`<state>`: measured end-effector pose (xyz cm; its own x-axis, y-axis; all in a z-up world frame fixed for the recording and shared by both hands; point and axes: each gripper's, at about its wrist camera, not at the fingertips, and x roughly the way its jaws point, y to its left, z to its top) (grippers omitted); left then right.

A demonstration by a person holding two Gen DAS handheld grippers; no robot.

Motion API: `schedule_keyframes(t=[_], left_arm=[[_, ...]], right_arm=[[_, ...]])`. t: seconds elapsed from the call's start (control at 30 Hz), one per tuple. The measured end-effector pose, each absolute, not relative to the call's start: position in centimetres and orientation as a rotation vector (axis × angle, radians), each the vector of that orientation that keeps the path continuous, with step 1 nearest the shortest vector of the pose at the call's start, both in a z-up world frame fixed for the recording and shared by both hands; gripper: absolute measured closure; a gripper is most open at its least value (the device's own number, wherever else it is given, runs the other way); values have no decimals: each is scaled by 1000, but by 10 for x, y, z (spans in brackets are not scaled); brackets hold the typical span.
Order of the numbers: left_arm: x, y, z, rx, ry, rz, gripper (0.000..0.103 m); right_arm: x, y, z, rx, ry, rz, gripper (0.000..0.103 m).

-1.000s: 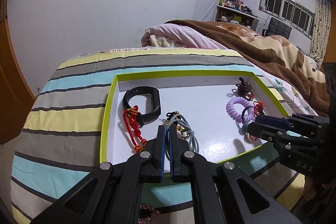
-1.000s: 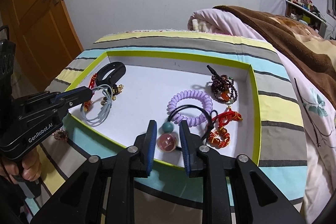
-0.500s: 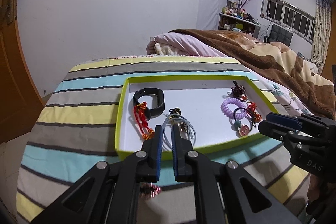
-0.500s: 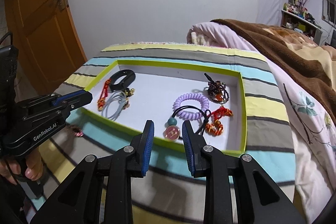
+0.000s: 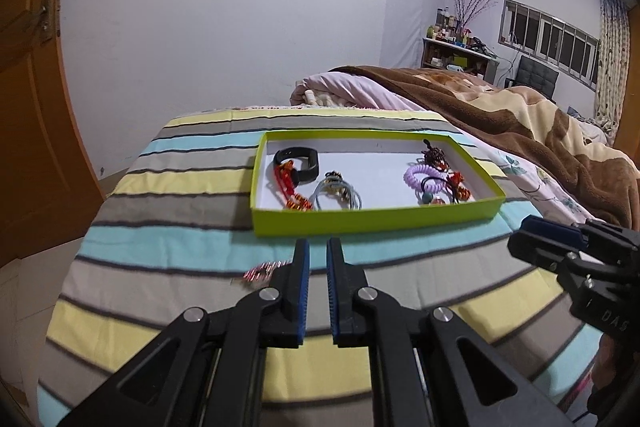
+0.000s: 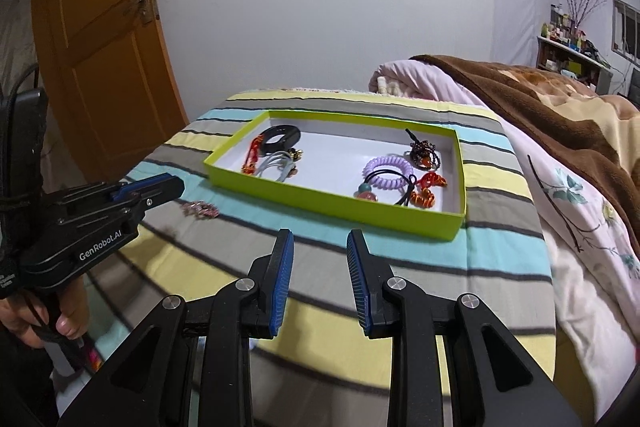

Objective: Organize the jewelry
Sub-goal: 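Move both tools back toward the rose-gold hair clip and blue coil hair tie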

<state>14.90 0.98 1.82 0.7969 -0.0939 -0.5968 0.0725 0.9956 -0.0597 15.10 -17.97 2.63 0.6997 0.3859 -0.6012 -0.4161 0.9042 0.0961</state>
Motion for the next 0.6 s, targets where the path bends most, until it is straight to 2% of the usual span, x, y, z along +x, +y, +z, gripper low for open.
schedule_keyframes(t=[0.6], left_arm=[[82,26,12,-68,636,-44,94]], right_arm=[[96,-178,21,-48,661,468,75]])
